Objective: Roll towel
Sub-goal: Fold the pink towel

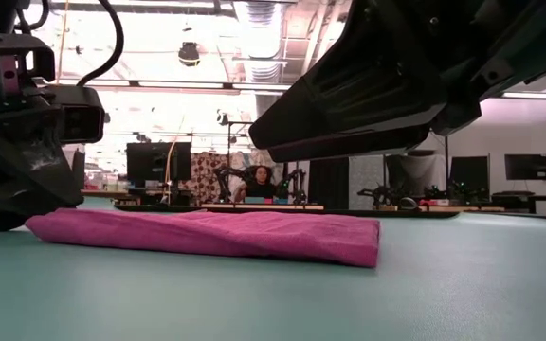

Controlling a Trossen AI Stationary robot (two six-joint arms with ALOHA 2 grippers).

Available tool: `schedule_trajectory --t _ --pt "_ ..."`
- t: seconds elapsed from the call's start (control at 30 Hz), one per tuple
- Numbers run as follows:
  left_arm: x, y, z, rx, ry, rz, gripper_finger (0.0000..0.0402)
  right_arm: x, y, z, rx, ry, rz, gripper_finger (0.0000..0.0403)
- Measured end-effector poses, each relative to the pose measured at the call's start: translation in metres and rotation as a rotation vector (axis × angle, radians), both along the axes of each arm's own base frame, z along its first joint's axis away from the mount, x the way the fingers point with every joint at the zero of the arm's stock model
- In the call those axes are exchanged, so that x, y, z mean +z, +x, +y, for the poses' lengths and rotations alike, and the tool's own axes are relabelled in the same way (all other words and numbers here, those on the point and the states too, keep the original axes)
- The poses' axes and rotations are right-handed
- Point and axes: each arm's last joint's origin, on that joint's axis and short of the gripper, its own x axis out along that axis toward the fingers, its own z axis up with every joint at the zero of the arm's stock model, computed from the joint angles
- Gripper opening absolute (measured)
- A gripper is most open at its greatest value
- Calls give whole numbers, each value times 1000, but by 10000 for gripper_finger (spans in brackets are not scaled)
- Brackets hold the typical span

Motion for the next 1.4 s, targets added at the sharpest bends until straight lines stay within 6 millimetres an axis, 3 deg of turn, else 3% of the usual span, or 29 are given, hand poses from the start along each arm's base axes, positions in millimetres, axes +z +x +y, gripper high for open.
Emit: schedule_trajectory --t 0.13,0.47,0.67,0.87,1.07,1.2,1.4 --pt "1 2 2 10 -6 -9 98 0 0 0 0 1 -1 188" --pt "3 5 4 -4 21 -41 8 0 0 0 -1 -1 -1 188" --pt "10 8 1 -57 6 -127 0 1 -3 -1 -72 21 -12 181" --pt "15 7 0 -88 -9 -151 0 9 -22 -3 -205 232 65 157" --pt "14 7 0 -113 21 -146 0 -2 -55 -3 -485 498 143 133" --pt "14 7 0 -127 46 -156 0 -10 -56 -2 -616 702 94 129" --pt "15 7 0 -135 66 -171 0 -12 -48 -8 -645 735 55 173"
